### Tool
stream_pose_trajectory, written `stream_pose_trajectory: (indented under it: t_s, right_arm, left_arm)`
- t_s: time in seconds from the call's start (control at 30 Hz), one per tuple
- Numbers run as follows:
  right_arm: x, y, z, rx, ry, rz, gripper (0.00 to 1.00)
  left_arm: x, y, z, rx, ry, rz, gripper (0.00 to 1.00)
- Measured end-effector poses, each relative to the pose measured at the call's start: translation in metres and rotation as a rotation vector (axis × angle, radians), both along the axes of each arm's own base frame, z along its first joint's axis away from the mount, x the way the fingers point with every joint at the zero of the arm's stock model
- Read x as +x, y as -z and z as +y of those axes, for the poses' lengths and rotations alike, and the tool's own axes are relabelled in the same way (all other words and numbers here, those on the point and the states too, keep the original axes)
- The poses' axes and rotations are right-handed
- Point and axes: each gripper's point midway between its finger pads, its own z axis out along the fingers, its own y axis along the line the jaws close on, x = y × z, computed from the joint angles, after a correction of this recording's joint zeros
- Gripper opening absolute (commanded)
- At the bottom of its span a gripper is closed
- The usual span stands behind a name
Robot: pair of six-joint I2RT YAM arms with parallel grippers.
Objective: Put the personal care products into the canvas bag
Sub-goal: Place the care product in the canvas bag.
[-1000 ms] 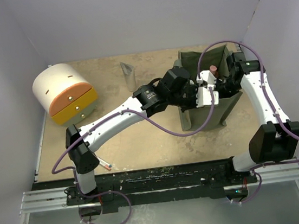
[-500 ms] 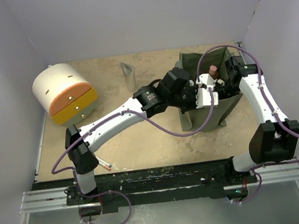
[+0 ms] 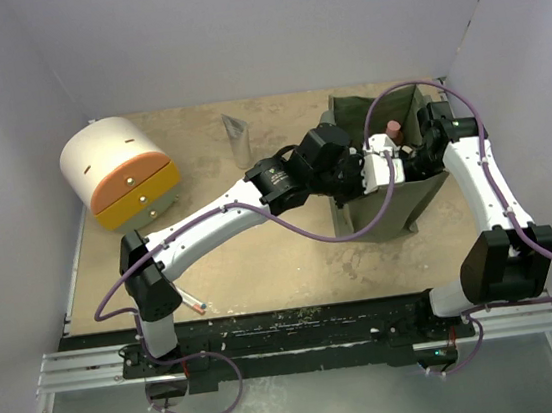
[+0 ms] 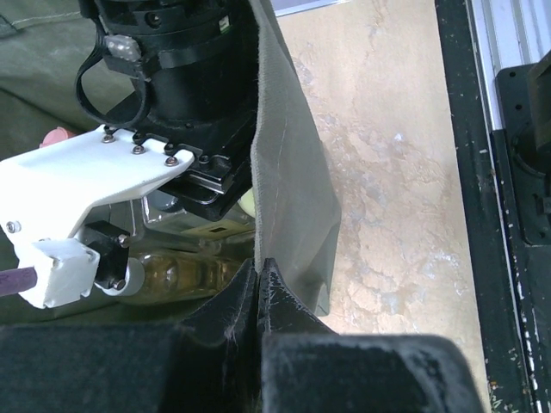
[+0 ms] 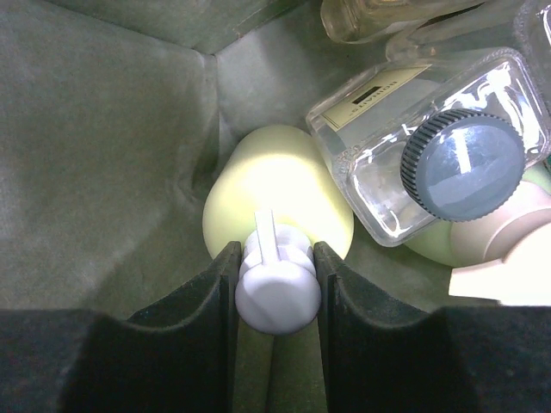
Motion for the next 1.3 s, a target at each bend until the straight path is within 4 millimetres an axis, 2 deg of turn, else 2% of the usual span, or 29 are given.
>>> stream_pose_trajectory:
  t_s: [0.43,0.73,1.13,1.3]
  right_arm:
    - [0.0,-0.009,0.0,-0.003,0.0,-0.009,0.24]
    - [0.0,-0.01,-0.001,-0.01,-0.011,-0.008,0.28]
    - [0.001,-0.003,-0.007,-0.042,-0.017,-0.001,0.36]
    - [0.001,0.0,-0.009,-0.056,-0.014,-0.001,0.42]
  left_arm:
    - [0.006,-0.004,0.0,-0.028,-0.087,0.048,0.0]
    - [0.004,-0.005,-0.001,-0.032,-0.083,0.061,0.0]
    - [-0.003,-0.006,0.0,-0.029,-0.066,0.096,0.0]
    - [-0.004,-0.005,0.001,-0.023,-0.071,0.111,0.0]
